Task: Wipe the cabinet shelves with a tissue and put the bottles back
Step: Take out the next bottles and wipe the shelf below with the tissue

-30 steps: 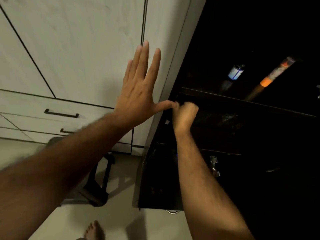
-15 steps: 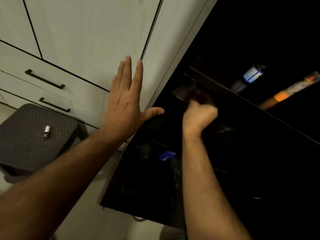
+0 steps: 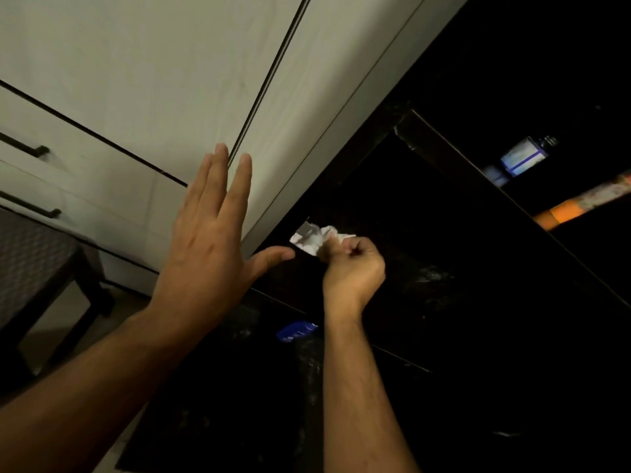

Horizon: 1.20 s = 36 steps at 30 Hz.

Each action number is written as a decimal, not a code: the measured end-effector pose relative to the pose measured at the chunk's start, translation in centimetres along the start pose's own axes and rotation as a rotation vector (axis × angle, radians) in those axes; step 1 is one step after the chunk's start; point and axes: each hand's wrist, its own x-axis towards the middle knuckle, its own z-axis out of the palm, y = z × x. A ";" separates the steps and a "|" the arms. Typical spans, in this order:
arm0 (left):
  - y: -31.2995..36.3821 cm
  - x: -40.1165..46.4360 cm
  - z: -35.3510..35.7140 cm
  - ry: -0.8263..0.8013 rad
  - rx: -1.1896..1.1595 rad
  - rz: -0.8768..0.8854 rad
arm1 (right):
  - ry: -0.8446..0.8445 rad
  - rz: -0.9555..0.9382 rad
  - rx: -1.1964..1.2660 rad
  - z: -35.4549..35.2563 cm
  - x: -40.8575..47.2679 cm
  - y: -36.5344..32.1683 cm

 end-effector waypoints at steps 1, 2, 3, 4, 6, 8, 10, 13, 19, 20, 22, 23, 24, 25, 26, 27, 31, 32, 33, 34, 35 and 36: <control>0.1 -0.4 0.3 0.009 -0.001 0.003 | 0.048 -0.020 0.073 -0.3 0.9 -1.1; 0.3 -1.0 0.7 0.014 0.007 0.017 | 0.108 -0.056 0.158 -0.9 1.9 -2.4; 0.6 -1.6 1.1 0.020 0.022 0.041 | 0.156 -0.111 0.244 -1.5 2.9 -3.7; 0.8 -2.1 1.6 0.028 0.040 0.076 | 0.181 -0.182 0.299 -2.1 3.7 -4.7; 1.4 -3.3 2.5 0.043 0.070 0.148 | 0.195 -0.297 0.232 -3.2 5.0 -5.8; 1.8 -4.4 3.3 0.045 0.093 0.181 | 0.203 -0.357 0.114 -3.6 5.4 -5.6; 2.1 -5.4 3.9 0.034 0.108 0.205 | 0.209 -0.358 0.167 -3.6 4.9 -4.8; 2.3 -6.3 4.2 0.022 0.117 0.248 | 0.174 -0.257 0.029 -3.2 2.8 -1.6; 3.0 -6.8 5.0 -0.002 0.123 0.311 | -0.075 0.030 -0.208 -2.5 0.9 2.9; 3.1 -6.9 5.2 -0.011 0.127 0.320 | -0.071 0.027 -0.194 -2.7 1.1 2.6; 3.3 -7.1 5.5 -0.033 0.137 0.335 | -0.022 -0.030 -0.119 -3.5 1.8 0.9; 3.4 -7.2 5.7 -0.046 0.147 0.336 | 0.011 -0.060 -0.054 -4.0 2.5 -0.3; 3.4 -7.2 5.9 -0.061 0.159 0.333 | 0.044 -0.088 0.022 -4.4 3.3 -1.6; 3.4 -7.2 6.1 -0.076 0.172 0.326 | 0.071 -0.117 0.105 -4.9 4.2 -2.9; 3.4 -7.1 6.2 -0.088 0.182 0.318 | 0.102 -0.150 0.188 -5.3 4.9 -4.1; 3.4 -6.9 6.3 -0.098 0.188 0.310 | 0.128 -0.188 0.273 -5.7 5.4 -5.2; 3.3 -5.8 6.8 -0.114 0.192 0.280 | 0.177 -0.305 0.345 -6.4 6.6 -6.6; 3.2 -5.5 6.8 -0.121 0.195 0.271 | 0.186 -0.287 0.348 -6.4 6.8 -6.3; 3.2 -5.2 6.8 -0.128 0.197 0.262 | 0.186 -0.253 0.373 -6.3 6.8 -5.9; 3.1 -5.0 6.8 -0.138 0.199 0.252 | 0.186 -0.217 0.375 -6.1 6.6 -5.3; 3.0 -4.7 6.9 -0.147 0.202 0.249 | 0.185 -0.206 0.321 -5.9 6.1 -4.4; 2.9 -4.5 6.9 -0.156 0.209 0.253 | 0.168 -0.200 0.221 -5.7 5.3 -3.1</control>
